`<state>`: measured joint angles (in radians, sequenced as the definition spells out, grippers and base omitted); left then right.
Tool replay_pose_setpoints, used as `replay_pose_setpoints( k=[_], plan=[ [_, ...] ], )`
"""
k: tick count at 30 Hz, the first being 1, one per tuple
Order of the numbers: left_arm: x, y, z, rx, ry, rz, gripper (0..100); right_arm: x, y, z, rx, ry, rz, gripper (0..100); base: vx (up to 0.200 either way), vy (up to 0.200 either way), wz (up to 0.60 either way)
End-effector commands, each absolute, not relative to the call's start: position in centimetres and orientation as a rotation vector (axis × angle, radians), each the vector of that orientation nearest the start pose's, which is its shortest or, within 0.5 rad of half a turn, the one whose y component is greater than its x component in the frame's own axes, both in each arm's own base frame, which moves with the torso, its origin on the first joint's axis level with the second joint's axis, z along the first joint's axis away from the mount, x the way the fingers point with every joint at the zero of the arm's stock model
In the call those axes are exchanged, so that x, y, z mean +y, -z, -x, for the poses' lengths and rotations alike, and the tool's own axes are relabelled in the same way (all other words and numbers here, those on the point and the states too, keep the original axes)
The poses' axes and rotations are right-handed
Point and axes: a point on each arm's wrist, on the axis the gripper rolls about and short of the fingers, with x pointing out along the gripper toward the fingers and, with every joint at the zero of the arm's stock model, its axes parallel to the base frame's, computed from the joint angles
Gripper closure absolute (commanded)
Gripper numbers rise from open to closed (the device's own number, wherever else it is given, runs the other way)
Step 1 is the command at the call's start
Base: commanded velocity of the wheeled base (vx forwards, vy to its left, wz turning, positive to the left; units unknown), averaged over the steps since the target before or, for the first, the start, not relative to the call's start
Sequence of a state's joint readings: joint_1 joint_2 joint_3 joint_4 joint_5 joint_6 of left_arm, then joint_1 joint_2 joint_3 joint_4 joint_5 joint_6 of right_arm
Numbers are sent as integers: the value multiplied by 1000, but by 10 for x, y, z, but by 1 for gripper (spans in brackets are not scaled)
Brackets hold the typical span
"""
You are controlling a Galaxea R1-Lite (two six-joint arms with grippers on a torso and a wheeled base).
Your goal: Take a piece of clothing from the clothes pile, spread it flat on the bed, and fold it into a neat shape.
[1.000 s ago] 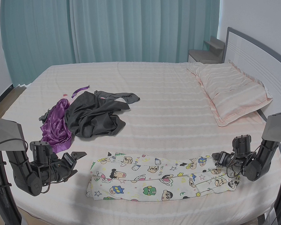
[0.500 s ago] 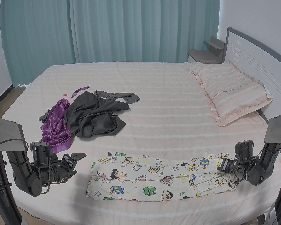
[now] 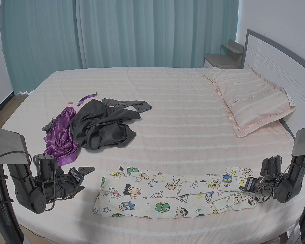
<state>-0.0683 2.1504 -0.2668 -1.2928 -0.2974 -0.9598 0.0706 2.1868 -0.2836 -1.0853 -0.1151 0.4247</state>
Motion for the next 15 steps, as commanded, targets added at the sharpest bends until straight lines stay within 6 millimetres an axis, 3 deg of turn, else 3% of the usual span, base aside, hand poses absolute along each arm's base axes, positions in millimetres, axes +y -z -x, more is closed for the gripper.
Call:
replay_pose_setpoints(
  k=[1, 6, 10, 15],
  plan=[
    [-25, -4, -266, 721, 43, 988, 0, 15, 30, -258, 814, 222, -323, 0, 0, 0, 0],
    [-25, -4, -266, 721, 43, 988, 0, 11, 23, -259, 753, 232, -333, 0, 0, 0, 0],
    [-25, -4, -265, 722, 43, 988, 0, 8, -10, -258, 622, 233, -348, 0, 0, 0, 0],
    [-25, -4, -265, 722, 43, 988, 0, 10, -35, -259, 525, 201, -356, 0, 0, 0, 0]
  ],
)
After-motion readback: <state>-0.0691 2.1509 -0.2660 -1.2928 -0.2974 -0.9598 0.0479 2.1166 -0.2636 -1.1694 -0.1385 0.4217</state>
